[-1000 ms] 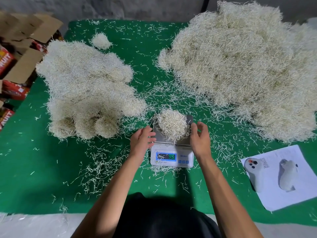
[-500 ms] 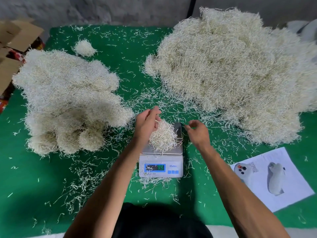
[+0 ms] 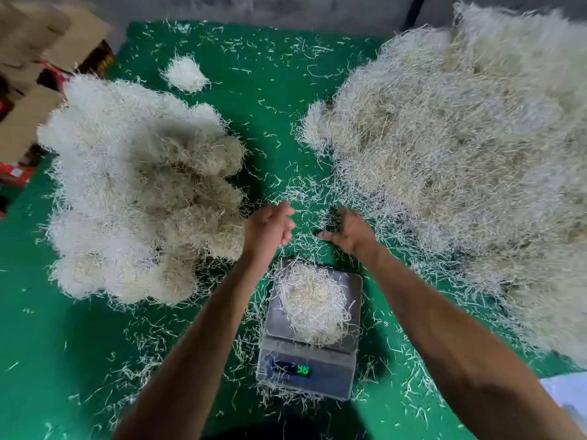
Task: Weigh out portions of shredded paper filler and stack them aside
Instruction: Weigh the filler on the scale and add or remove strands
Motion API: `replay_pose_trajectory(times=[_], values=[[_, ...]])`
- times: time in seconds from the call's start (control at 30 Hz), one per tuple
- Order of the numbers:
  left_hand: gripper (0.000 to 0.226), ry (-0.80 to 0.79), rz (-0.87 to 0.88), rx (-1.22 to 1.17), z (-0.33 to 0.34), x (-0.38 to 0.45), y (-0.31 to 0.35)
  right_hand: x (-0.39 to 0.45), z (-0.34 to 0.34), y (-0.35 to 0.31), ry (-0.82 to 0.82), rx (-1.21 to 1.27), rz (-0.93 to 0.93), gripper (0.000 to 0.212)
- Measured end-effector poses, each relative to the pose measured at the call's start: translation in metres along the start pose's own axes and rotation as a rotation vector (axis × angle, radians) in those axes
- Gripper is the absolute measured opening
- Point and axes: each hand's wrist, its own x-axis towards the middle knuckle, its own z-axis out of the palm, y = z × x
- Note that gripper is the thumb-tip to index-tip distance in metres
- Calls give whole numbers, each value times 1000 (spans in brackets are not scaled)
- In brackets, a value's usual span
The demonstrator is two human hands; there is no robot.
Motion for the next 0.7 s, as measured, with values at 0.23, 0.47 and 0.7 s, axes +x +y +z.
replay_pose_trajectory(times=[0.23,0.47,0.7], values=[[26,5,-80,45,-6,26,-19,42,28,-2,66,-412,-127,77],[21,2,-76,-59,-21,-5,-12,-4,20,-6,124,4,-68,15],[16,6,-107,-171,-40,-60,6,-106,-39,-56,240,462,-229,10]])
